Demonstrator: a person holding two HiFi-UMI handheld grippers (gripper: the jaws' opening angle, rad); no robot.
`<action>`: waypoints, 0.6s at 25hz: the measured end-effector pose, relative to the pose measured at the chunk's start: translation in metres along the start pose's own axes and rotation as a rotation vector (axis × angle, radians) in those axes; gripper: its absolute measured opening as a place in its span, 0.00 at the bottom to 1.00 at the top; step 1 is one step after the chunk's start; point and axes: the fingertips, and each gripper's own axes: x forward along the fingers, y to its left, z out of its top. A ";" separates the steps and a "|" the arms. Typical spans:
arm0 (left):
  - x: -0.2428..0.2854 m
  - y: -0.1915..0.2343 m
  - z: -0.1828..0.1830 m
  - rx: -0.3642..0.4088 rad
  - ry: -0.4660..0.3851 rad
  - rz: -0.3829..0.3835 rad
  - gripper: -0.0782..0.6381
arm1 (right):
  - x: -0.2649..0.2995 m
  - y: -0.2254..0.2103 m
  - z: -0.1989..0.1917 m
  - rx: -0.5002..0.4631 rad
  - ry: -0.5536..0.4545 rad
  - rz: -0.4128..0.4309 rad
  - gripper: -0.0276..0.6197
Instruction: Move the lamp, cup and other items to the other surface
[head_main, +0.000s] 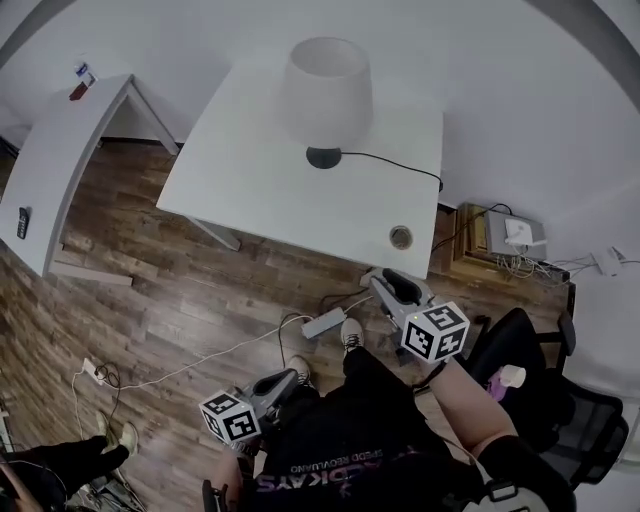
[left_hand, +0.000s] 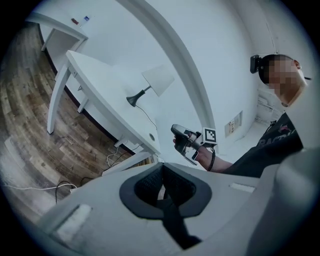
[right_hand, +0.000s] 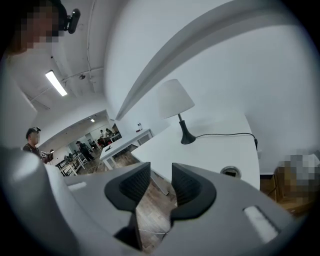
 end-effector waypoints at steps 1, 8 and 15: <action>0.005 0.000 0.002 -0.012 -0.008 0.022 0.11 | 0.010 -0.010 0.008 -0.011 -0.005 0.003 0.25; 0.034 -0.007 0.013 -0.086 -0.093 0.126 0.11 | 0.095 -0.068 0.071 -0.158 -0.026 0.029 0.27; 0.010 -0.002 0.002 -0.157 -0.173 0.279 0.11 | 0.221 -0.102 0.119 -0.345 -0.066 -0.002 0.31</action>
